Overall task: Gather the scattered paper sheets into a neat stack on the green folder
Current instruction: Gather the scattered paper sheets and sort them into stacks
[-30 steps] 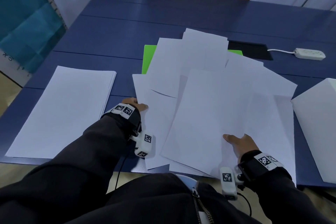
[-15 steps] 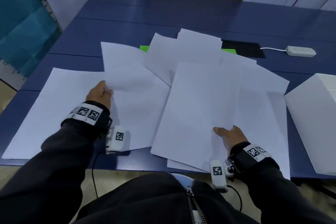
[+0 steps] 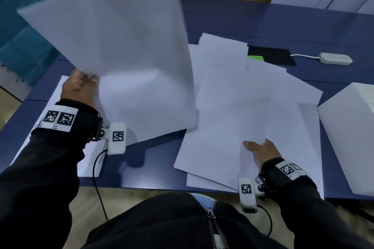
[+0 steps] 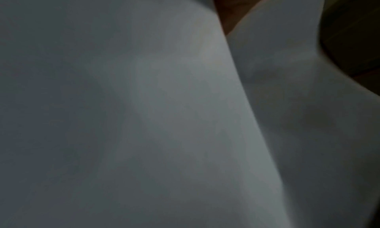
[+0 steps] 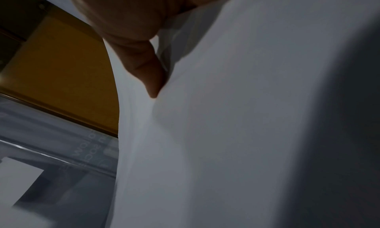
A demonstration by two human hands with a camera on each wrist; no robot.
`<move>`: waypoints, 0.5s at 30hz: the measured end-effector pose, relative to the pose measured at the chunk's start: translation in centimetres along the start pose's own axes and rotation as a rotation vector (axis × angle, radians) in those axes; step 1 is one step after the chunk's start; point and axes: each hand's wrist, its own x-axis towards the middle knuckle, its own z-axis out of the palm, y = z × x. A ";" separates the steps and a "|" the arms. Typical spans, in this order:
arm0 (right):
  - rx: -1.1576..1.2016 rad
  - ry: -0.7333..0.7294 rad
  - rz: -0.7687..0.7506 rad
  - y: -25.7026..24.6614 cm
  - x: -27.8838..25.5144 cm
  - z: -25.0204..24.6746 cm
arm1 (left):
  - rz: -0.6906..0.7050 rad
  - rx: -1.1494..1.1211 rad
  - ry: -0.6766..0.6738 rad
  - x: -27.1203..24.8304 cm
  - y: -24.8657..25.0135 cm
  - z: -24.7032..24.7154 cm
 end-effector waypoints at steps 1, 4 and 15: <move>-0.005 0.011 -0.007 0.1 0.1 -0.2 | -0.005 -0.082 -0.004 0.1 0.2 0.1; 0.002 0.028 -0.025 0.4 0.3 -0.3 | -0.083 -0.144 -0.150 -0.2 0.2 0.8; 0.203 -0.198 -0.105 -0.2 -0.2 2.4 | -0.284 0.352 -0.646 -6.3 -3.5 7.7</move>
